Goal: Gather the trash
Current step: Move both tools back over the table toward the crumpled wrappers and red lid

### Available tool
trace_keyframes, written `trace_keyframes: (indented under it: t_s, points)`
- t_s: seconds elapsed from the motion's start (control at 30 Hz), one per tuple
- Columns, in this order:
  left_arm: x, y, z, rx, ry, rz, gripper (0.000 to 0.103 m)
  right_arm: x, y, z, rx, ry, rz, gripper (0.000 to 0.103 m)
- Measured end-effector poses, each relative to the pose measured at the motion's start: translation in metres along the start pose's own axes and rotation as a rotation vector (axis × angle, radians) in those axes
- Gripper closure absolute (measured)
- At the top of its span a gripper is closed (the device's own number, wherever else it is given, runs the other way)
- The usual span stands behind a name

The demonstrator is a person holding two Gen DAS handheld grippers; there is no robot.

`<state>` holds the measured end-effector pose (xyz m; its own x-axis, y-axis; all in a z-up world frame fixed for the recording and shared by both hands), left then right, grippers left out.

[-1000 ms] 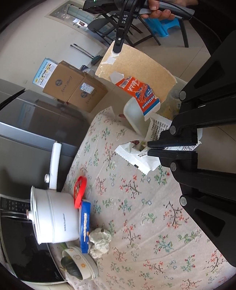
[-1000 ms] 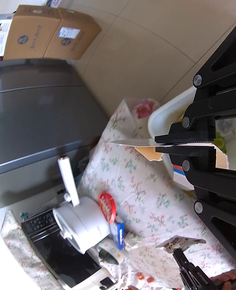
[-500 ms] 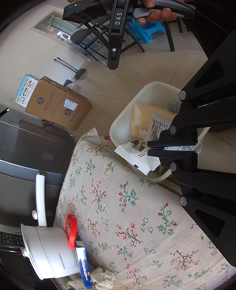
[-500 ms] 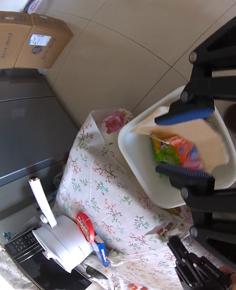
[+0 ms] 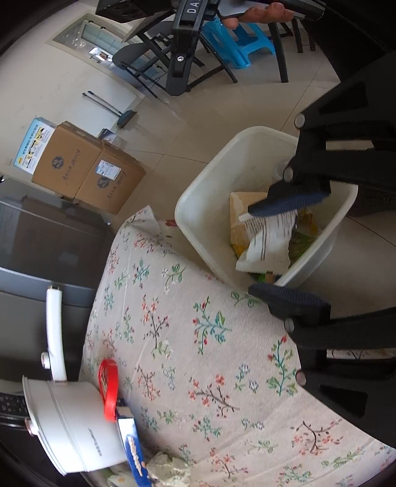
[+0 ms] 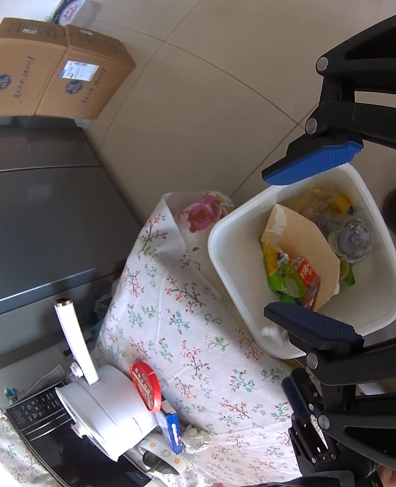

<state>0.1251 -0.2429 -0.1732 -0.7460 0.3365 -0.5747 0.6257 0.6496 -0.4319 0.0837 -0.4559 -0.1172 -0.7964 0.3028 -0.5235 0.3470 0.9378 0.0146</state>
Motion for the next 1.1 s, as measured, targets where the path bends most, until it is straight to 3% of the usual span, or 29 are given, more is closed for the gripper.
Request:
trace_keyframes:
  t_s: [0.37,0.6,0.8,1.1]
  points:
    - [0.0,0.08,-0.096,-0.224,-0.13,-0.17,0.015,-0.02,0.064,-0.004,-0.032,-0.045,-0.101,0.027]
    - [0.01,0.137,-0.144,-0.354,-0.149,-0.245,0.014,-0.026,0.133,0.004,-0.087,-0.055,-0.177,0.025]
    - [0.011,0.18,-0.181,-0.436,-0.151,-0.241,0.014,-0.033,0.188,0.016,-0.126,-0.049,-0.225,0.025]
    - [-0.012,0.227,-0.164,-0.423,-0.122,-0.244,0.014,-0.052,0.242,0.045,-0.141,-0.042,-0.278,0.024]
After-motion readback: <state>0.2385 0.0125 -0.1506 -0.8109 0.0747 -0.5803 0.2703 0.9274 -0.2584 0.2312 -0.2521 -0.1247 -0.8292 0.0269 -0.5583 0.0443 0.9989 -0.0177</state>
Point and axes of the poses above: each gripper's, at about its wrist camera, not at the fingertips, and z roughly the way its jaws point, y to its left, x to its underside, the point moved 6 cm from there along z, roughly the way its jaws point, and after that the axes turned 14 degrees about x, right-handed, at the moved point
